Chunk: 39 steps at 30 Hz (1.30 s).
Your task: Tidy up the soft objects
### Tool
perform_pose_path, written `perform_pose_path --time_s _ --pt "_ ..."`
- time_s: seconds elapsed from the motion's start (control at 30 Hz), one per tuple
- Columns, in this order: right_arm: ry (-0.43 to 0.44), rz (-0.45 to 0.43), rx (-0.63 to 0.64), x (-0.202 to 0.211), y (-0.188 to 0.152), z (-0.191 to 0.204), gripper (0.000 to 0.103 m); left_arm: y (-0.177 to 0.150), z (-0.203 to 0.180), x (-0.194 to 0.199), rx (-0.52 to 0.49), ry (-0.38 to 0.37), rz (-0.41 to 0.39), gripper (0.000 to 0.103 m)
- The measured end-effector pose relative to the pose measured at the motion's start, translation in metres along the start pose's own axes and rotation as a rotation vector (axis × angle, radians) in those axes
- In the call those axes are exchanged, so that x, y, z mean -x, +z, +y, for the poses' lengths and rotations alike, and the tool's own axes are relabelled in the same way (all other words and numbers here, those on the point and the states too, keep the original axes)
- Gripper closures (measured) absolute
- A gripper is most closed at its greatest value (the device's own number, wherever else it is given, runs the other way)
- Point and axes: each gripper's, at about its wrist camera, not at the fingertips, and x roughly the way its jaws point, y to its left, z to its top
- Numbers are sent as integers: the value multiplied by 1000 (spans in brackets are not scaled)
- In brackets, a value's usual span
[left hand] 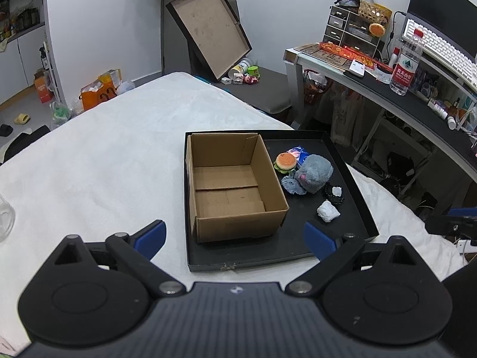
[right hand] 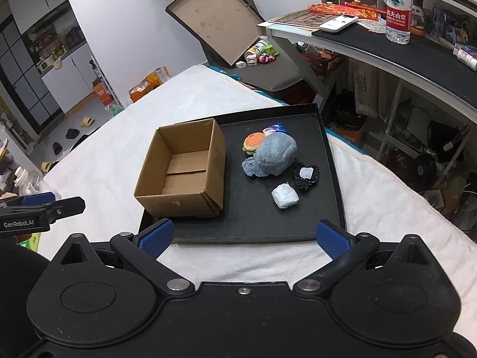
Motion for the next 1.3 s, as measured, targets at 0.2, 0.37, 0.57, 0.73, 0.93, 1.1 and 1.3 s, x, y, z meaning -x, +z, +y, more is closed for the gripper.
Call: perform_pose_path --time_s 0.2,0.37,0.57,0.73,0.93,1.1,1.3 --pt "-18 -1 -8 -11 2 -7 0 5 8 -11 -4 5 7 5" --pt "-14 10 -9 -21 4 -10 0 15 15 -23 -4 6 15 5" --pt "-21 19 -34 -32 11 -18 0 23 19 -35 17 3 -8 5" --pt "-50 26 -38 -42 18 -24 0 30 22 -51 35 -7 -1 5" --pt "-72 44 -39 -55 29 -30 0 37 27 -79 54 -18 30 5" --pt "-74 44 -54 -71 39 -36 0 41 29 -99 61 -16 37 5" --pt "-76 51 -67 -99 49 -37 0 42 37 -127 69 -14 56 6"
